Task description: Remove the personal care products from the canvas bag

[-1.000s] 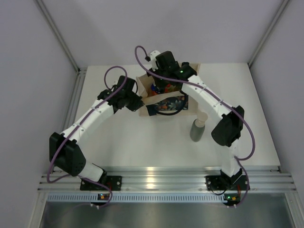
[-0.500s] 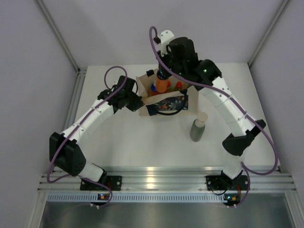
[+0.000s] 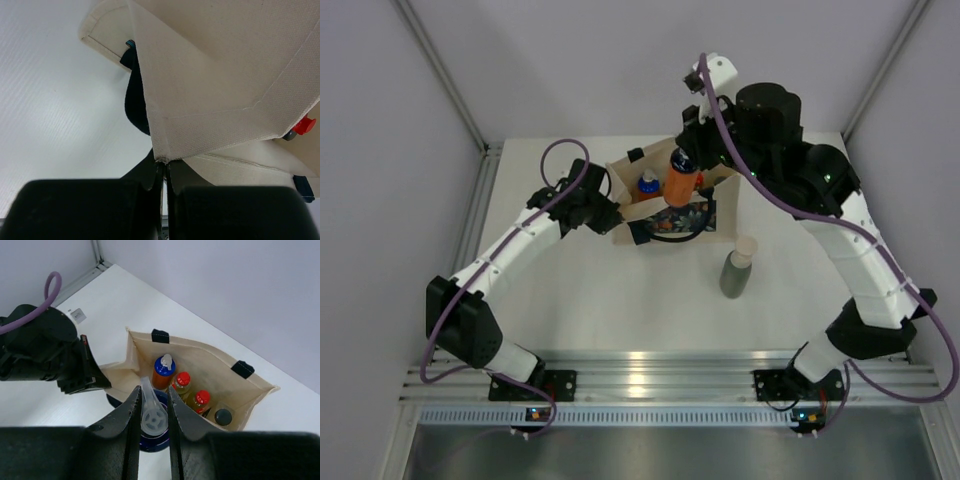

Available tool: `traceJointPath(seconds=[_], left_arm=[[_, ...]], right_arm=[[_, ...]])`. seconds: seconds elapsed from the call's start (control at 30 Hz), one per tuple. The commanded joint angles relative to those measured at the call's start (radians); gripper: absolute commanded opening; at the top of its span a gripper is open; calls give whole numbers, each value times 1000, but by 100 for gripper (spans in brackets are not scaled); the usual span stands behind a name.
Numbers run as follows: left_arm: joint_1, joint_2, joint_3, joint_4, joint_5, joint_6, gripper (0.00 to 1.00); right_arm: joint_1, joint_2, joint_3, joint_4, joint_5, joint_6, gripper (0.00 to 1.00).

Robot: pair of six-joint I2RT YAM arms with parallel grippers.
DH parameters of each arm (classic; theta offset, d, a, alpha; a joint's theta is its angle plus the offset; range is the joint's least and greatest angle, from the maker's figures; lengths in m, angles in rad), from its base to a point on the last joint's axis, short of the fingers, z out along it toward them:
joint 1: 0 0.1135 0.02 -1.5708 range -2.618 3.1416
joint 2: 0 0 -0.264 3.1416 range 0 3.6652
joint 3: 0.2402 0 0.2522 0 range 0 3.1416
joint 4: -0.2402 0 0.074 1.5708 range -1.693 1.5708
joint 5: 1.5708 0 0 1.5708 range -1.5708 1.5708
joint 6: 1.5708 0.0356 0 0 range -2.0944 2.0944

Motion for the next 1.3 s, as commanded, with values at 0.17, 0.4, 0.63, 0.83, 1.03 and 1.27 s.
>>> traceJointPath(seconds=[0.17, 0.4, 0.63, 0.83, 1.03, 1.27], left_arm=[[-12, 27, 28, -27, 82, 2, 0], [-13, 30, 26, -29, 86, 2, 0], [-13, 27, 28, -26, 91, 6, 0], [-13, 15, 35, -27, 91, 12, 0], [-15, 18, 51, -27, 127, 24, 0], [-13, 15, 48, -26, 126, 24, 0]], right_arm=[[31, -319, -473, 377, -117, 50, 0], [31, -456, -858, 604, -115, 133, 0], [32, -540, -1191, 833, -177, 115, 0], [34, -551, -1368, 961, -174, 102, 0], [32, -579, -1452, 965, -184, 95, 0], [32, -594, -1495, 950, -229, 84, 1]])
